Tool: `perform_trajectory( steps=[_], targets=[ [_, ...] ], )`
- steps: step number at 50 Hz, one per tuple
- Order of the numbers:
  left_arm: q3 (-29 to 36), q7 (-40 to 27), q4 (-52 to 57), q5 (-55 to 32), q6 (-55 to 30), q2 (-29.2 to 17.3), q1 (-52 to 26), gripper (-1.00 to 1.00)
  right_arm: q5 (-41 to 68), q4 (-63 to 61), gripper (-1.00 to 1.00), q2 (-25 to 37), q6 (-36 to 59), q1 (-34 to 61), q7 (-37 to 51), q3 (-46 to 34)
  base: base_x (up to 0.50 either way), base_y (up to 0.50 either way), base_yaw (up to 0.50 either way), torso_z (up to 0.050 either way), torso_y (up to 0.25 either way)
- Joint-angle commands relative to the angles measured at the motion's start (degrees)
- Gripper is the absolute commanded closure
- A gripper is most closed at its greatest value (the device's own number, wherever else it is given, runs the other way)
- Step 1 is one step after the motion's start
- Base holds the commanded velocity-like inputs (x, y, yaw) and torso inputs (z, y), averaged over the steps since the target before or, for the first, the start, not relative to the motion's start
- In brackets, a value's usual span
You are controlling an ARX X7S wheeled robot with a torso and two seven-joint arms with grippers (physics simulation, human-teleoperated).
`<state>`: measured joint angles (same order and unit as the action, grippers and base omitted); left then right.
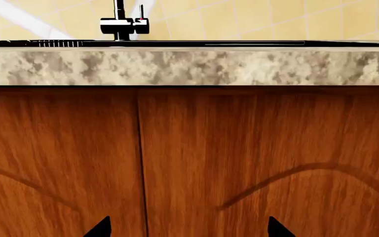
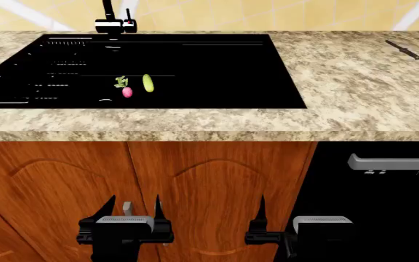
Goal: Pick the vegetables from the sink and place them on the cutting board.
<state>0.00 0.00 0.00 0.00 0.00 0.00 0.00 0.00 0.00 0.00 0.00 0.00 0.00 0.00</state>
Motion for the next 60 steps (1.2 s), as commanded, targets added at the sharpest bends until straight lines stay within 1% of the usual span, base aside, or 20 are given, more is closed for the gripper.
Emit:
perform_trajectory(
  steps=[1,4,5,12,15,19,22,25,28,29,31,33,35,37,41,43,45,53,60],
  targets=[
    [1.2,-0.7,0.0,-0.9,0.1,-1.0,0.1,-1.00,1.2,-0.2,-1.00,0.9,0.3,0.0,0.9,-1.1,0.00,0.00,0.00,0.000,0.000],
    [2.4,-0.6,0.3,-1.6,0.3,-1.9,0.5,-1.00,2.4,-0.7,-1.00,1.6,0.9,-0.1,1.6,-1.6,0.00,0.00,0.00,0.000,0.000],
    [2.8,0.6,0.5,-2.6,1.1,-2.3,0.9,-1.00,2.8,-0.8,-1.00,1.7,1.0,-0.1,1.7,-1.7,0.00,0.00,0.00,0.000,0.000],
    [4.4,2.6,2.4,-5.1,1.7,-3.7,1.9,-1.00,3.8,-2.0,-1.00,2.7,1.3,-0.4,3.0,-2.8,0.00,0.00,0.00,0.050,0.000],
    [3.7,2.4,6.9,-7.2,-0.3,-4.2,2.6,-1.00,3.5,-9.5,-1.00,3.6,3.8,-2.3,3.8,-3.2,0.00,0.00,0.00,0.050,0.000],
    [0.7,0.0,24.3,-12.9,-11.9,-5.9,2.0,-1.00,5.2,-28.9,-1.00,5.7,12.9,-4.5,4.2,-2.5,0.00,0.00,0.00,0.050,0.000],
    [-2.0,-2.6,35.6,-18.0,-21.9,-7.6,-0.7,-1.00,4.6,-42.2,-1.00,7.5,22.2,-3.3,5.0,-2.7,0.00,0.00,0.00,0.050,0.000],
    [-3.9,-4.8,43.6,-21.3,-28.2,-9.1,-3.6,-1.00,5.4,-51.5,-1.00,8.9,32.7,1.0,5.1,-2.8,0.00,0.00,0.00,0.050,0.000],
    [-5.7,-7.0,48.2,-24.1,-33.1,-10.2,-7.7,-1.00,6.1,-58.7,-1.00,9.9,42.5,6.0,5.2,-3.1,0.00,0.00,0.00,0.050,0.000],
    [-6.0,-7.5,48.7,-24.4,-33.9,-10.4,-8.8,-1.00,6.7,-59.9,-1.00,10.3,44.1,7.1,5.6,-3.2,0.00,0.00,0.00,0.050,0.000],
    [-6.7,-8.0,48.6,-25.0,-34.6,-10.6,-11.0,-1.00,10.0,-60.0,-1.00,13.8,44.1,9.0,9.6,-5.1,0.00,0.00,0.00,0.050,0.000],
    [-7.7,-8.3,48.4,-25.6,-34.1,-10.6,-11.6,-1.00,16.5,-60.0,-1.00,20.3,42.8,10.6,18.1,-8.3,0.00,0.00,0.00,0.050,0.000],
    [-8.1,-7.9,48.5,-26.2,-34.1,-11.1,-11.4,-1.00,19.9,-59.9,-1.00,23.9,42.4,11.7,22.6,-10.6,0.00,0.00,0.00,0.050,0.000],
    [-8.7,-7.9,48.9,-26.7,-34.1,-11.6,-11.1,-1.00,19.2,-58.9,-1.00,24.4,41.6,11.0,23.0,-11.3,0.00,0.00,0.00,0.050,0.000],
    [-9.3,-8.0,49.5,-27.4,-33.7,-12.4,-10.7,-1.00,19.6,-58.9,-1.00,24.7,41.0,9.8,23.5,-10.6,0.07,0.47,0.00,0.050,0.000],
    [-8.1,-8.4,49.5,-24.9,-32.2,-12.6,-10.1,-1.00,20.2,-59.3,-1.00,24.7,41.0,9.6,24.0,-10.1,0.09,0.50,0.00,0.050,0.000],
    [-7.6,-9.1,49.7,-24.4,-32.4,-12.7,-10.1,-1.00,20.5,-59.4,-1.00,24.9,40.7,9.5,24.3,-10.2,0.10,0.50,0.00,0.045,0.000],
    [-4.1,-7.5,49.6,-23.8,-31.4,-13.5,-9.2,-1.00,20.9,-58.4,-1.00,25.1,39.8,10.0,24.4,-11.4,0.11,0.50,0.00,0.000,0.000],
    [-4.0,-7.7,49.7,-24.1,-31.4,-13.8,-9.1,-1.00,20.9,-57.8,-1.00,26.0,39.1,10.2,25.3,-12.6,0.12,0.50,0.00,0.000,0.000]
  ],
)
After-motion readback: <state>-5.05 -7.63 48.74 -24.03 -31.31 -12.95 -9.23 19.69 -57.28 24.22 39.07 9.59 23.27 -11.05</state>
